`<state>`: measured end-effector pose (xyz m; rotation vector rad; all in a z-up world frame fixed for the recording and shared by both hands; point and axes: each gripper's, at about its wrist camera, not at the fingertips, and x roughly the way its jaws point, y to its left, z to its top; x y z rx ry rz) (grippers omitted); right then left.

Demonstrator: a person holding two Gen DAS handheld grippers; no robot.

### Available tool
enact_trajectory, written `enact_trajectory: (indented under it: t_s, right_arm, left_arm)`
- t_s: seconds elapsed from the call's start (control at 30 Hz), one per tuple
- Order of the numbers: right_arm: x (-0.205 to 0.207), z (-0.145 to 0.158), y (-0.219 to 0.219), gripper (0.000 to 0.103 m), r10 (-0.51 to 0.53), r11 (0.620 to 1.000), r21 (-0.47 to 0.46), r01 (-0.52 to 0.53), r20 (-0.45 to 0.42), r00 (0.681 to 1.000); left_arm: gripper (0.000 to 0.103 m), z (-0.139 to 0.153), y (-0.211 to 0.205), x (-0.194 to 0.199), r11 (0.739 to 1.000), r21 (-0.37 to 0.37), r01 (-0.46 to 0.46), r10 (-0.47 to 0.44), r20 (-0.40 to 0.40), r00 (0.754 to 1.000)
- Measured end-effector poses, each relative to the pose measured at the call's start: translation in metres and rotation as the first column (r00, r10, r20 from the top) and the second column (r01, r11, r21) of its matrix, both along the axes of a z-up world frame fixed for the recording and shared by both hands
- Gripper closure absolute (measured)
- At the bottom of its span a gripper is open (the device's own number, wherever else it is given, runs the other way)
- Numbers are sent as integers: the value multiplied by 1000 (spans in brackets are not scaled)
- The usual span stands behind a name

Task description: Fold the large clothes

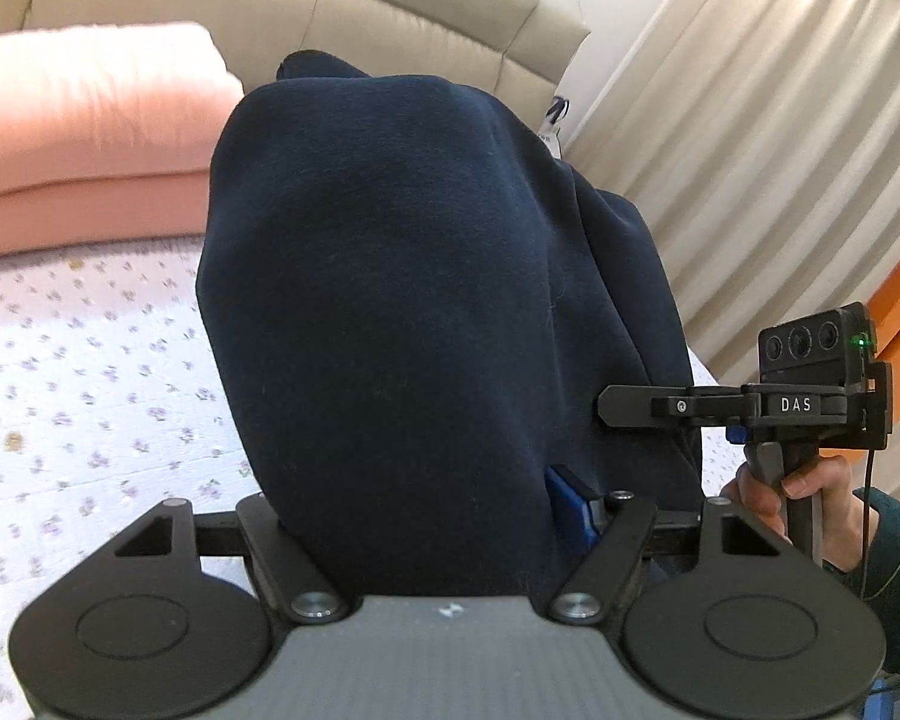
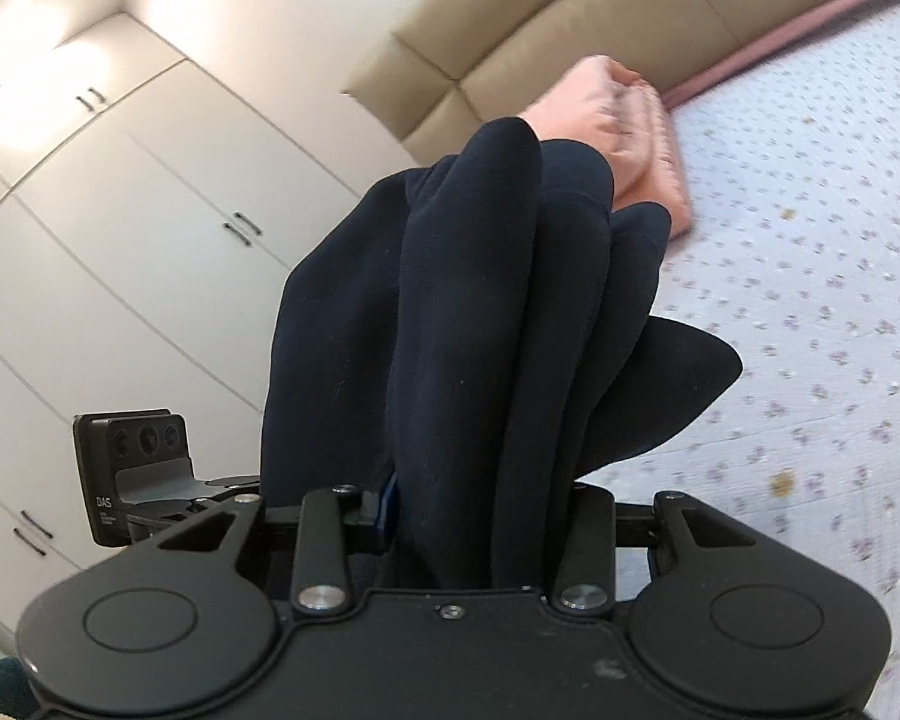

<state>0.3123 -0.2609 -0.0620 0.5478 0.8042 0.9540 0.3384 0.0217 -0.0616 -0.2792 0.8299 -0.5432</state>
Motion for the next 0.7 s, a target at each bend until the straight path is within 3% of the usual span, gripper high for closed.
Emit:
enact_trajectory:
  t_s: [0.33,0.53,0.7]
  right_arm:
    - [-67,29,33,54,33,999,3,-34,63,997]
    - [-101,23,46,54,54,999,2,-54,69,996]
    - [-121,3,53,54,55,998,-24,-54,24,998]
  left_arm:
    - [29,27,21,-78,1000,11,-13,13,42,999]
    - [28,24,32,-117,1000,6,-14,13,24,1000]
    - [28,7,37,-129,1000,-3,-6,6,-20,1000]
